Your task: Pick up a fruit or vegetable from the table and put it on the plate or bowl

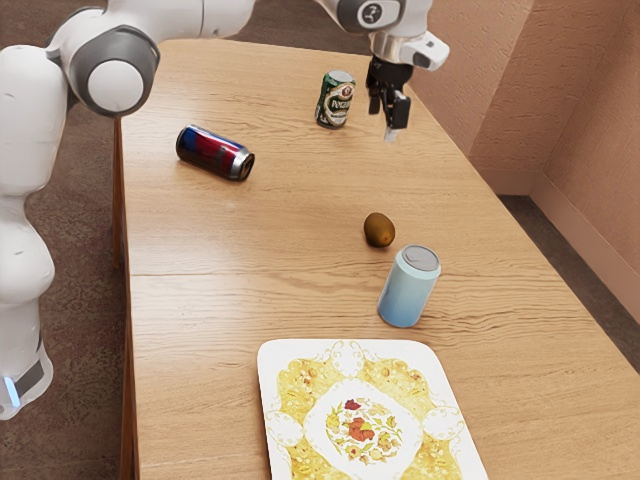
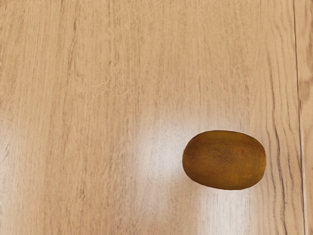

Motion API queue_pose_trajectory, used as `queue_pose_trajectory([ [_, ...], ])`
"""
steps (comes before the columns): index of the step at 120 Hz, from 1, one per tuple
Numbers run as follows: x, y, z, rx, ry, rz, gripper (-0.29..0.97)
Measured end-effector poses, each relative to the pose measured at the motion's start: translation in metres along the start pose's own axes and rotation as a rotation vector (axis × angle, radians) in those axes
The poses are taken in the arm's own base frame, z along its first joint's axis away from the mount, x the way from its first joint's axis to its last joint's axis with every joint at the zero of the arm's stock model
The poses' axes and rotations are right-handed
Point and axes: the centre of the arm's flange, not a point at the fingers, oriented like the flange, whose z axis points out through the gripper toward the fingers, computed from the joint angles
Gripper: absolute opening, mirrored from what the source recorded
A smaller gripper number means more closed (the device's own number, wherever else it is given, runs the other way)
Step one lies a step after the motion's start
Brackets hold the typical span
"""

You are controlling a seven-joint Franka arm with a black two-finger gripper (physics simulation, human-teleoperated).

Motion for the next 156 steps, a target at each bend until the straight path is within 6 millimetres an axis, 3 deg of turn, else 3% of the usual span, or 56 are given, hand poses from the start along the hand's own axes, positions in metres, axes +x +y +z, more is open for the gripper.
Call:
queue_pose_trajectory([
  [48, 0.001, 0.000, 0.001, -0.012, 0.006, 0.047, 0.68],
  [68, -0.009, -0.037, -0.001, -0.023, 0.006, -0.006, 0.68],
  [82, -0.012, -0.041, 0.002, -0.046, -0.013, -0.013, 0.68],
  [92, -0.017, -0.033, -0.004, -0.061, -0.036, -0.016, 0.68],
  [113, -0.018, -0.018, 0.006, -0.198, -0.091, -0.181, 0.68],
  [128, -0.001, 0.047, 0.008, -0.217, -0.103, -0.302, 0.68],
  [134, 0.002, 0.060, 0.006, -0.191, -0.093, -0.372, 0.68],
  [146, -0.001, 0.066, -0.005, -0.167, -0.081, -0.565, 0.68],
  [156, -0.027, 0.057, -0.007, -0.119, -0.128, -0.741, 0.68],
])
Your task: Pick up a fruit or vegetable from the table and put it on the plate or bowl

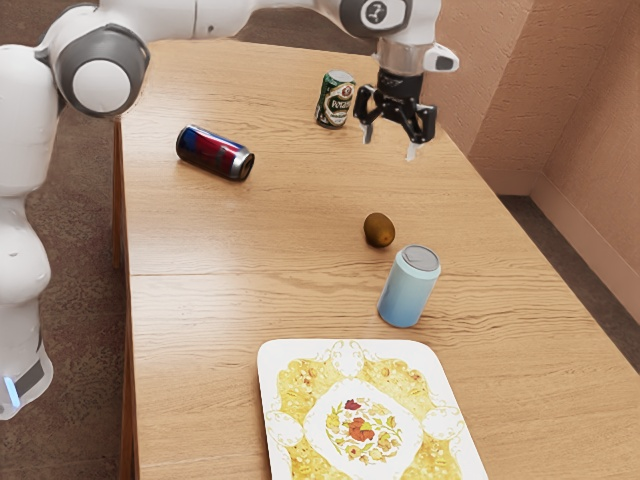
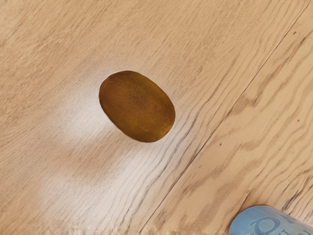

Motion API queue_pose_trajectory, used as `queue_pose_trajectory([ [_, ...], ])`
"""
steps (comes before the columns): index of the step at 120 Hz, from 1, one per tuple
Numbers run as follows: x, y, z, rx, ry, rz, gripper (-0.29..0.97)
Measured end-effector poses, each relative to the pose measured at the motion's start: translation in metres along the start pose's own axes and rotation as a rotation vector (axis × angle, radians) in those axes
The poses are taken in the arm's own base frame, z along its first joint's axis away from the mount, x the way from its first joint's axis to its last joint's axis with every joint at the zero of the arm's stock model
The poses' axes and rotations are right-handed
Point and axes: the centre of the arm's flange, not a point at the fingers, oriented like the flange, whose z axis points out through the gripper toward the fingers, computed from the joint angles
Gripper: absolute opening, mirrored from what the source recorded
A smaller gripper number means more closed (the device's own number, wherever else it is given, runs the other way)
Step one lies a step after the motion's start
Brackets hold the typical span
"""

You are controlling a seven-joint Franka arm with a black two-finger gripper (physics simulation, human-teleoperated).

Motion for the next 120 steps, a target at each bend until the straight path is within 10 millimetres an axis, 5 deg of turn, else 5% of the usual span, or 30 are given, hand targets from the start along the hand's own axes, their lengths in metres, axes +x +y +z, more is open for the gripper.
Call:
queue_pose_trajectory([
  [12, -0.007, -0.045, 0.019, 0.062, -0.053, -0.215, 0.68],
  [28, 0.022, -0.079, 0.031, 0.059, -0.086, -0.432, 0.68],
  [40, 0.068, -0.055, 0.031, -0.002, -0.066, -0.499, 0.68],
  [53, 0.090, -0.040, 0.030, -0.046, -0.062, -0.551, 0.68],
  [77, 0.068, 0.004, 0.051, 0.052, -0.060, -0.556, 0.68],
  [85, 0.071, 0.004, 0.069, 0.111, -0.072, -0.576, 0.68],
  [120, 0.087, 0.009, 0.080, 0.175, -0.068, -0.656, 0.68],
])
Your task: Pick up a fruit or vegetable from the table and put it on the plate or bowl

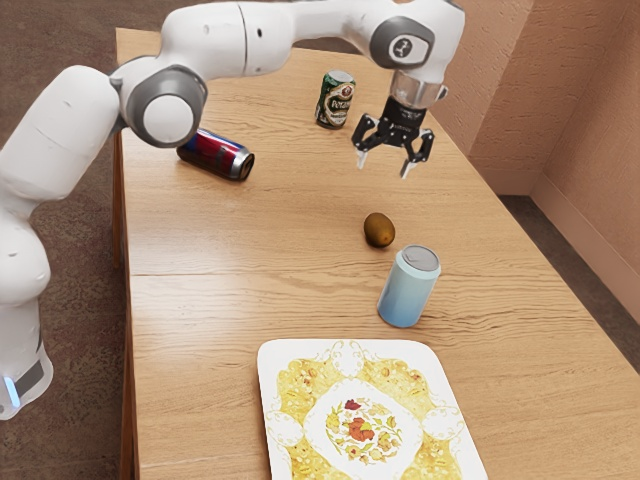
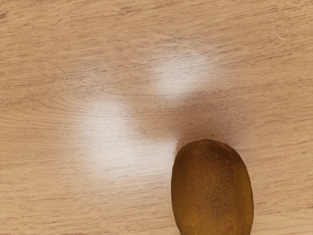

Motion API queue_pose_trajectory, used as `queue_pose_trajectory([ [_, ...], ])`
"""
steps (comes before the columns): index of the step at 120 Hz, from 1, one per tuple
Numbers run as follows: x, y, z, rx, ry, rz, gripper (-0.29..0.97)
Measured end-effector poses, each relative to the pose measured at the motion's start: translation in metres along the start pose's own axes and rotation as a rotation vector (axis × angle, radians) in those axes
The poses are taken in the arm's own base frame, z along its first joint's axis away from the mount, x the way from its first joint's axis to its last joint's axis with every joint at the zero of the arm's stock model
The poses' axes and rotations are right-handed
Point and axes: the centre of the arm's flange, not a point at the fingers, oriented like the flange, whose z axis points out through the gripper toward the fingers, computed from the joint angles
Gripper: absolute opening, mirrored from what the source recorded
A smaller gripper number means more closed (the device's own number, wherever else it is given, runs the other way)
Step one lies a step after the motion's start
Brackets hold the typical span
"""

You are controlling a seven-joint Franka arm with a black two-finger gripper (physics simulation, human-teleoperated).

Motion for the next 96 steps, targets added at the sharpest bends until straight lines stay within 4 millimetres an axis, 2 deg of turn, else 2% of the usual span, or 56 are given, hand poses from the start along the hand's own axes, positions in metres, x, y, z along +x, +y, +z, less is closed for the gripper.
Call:
queue_pose_trajectory([
  [18, -0.004, -0.001, -0.004, 0.016, -0.012, -0.025, 0.68],
  [34, -0.009, 0.003, 0.005, 0.038, -0.058, -0.055, 0.68],
  [64, -0.022, 0.006, 0.008, 0.044, -0.145, -0.144, 0.68],
  [82, -0.018, 0.012, 0.028, 0.083, -0.122, -0.174, 0.68],
  [96, -0.019, 0.016, 0.036, 0.100, -0.085, -0.173, 0.68],
])
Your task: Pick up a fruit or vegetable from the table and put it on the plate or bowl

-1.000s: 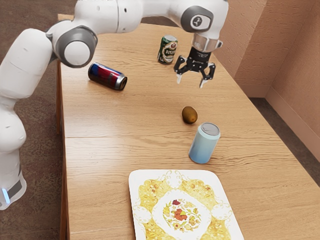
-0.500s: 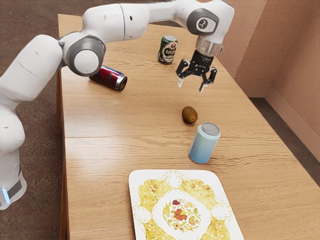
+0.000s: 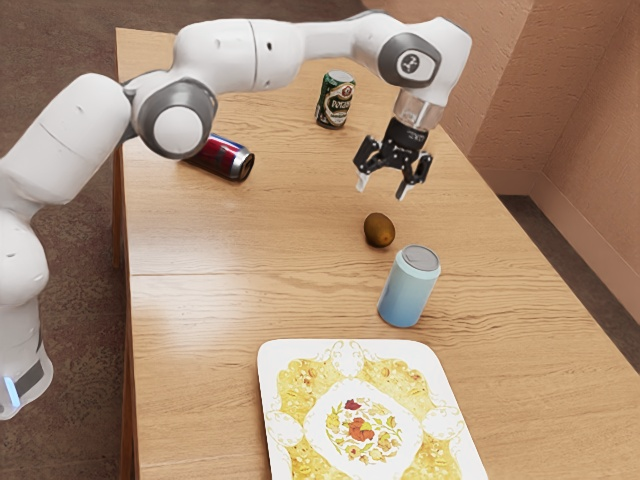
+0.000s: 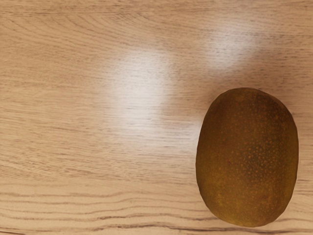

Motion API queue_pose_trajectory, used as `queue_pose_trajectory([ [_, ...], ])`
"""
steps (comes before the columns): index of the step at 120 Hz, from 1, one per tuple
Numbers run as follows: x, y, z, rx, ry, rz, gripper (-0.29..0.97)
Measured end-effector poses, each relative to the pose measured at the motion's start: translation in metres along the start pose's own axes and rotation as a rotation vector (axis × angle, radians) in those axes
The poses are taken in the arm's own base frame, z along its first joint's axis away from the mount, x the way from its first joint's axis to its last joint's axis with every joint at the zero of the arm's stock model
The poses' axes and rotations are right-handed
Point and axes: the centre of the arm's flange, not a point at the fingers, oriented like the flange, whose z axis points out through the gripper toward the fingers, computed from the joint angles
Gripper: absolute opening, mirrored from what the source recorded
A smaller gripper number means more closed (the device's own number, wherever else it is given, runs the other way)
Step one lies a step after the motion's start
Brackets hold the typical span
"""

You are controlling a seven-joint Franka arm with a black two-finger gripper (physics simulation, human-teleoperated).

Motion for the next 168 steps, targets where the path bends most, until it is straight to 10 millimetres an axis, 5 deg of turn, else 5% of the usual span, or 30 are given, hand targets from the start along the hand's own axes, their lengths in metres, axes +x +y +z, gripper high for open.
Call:
queue_pose_trajectory([
  [36, -0.015, 0.011, 0.011, -0.002, 0.063, 0.020, 0.68],
  [56, -0.017, -0.005, 0.018, 0.041, 0.096, 0.006, 0.68],
  [90, -0.011, 0.003, 0.000, -0.030, 0.067, 0.014, 0.68],
  [138, 0.026, 0.008, 0.009, -0.032, 0.078, 0.002, 0.68],
  [168, 0.028, 0.011, 0.009, -0.045, 0.083, 0.025, 0.68],
])
